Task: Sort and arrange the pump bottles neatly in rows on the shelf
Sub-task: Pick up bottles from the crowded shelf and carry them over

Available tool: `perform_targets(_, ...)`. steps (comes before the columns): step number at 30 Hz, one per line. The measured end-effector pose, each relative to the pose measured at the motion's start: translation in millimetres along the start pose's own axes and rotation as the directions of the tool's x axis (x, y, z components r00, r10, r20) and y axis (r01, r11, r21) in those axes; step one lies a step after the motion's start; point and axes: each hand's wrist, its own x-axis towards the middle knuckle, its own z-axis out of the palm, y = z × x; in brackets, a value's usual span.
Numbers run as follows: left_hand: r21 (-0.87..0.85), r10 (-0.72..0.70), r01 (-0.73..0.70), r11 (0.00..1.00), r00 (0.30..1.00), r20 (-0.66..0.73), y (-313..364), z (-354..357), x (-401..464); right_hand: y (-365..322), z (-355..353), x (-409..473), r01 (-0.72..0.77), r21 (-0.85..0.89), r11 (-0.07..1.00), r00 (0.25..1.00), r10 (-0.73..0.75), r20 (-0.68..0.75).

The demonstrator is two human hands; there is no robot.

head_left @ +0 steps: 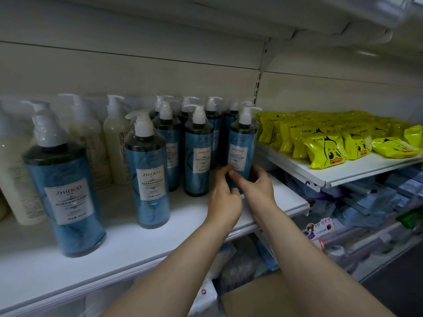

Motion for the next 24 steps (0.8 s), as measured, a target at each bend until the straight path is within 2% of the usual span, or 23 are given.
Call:
perform_targets(3,-0.040,-0.019,0.017,0.999,0.999,-0.044,-0.6,-0.7,0.1,3.7,2.3,3.6,-0.024,-0.065,0.998,1.000,0.024,-0.002)
perform_targets(9,0.058,-0.010,0.013,0.998,0.998,-0.059,3.8,-2.5,1.0,4.1,9.1,8.4,-0.055,-0.037,0.998,0.998,0.057,0.037)
perform_targets(18,-0.038,-0.035,0.033,0.999,0.998,-0.048,9.0,2.9,2.0,-2.4,19.5,6.7,-0.033,-0.154,0.988,0.999,0.039,0.034)
perform_targets(24,-0.133,-0.118,0.110,0.985,0.991,-0.055,13.0,7.0,6.9,7.5,25.5,16.8,-0.098,-0.075,0.992,0.995,0.101,0.028)
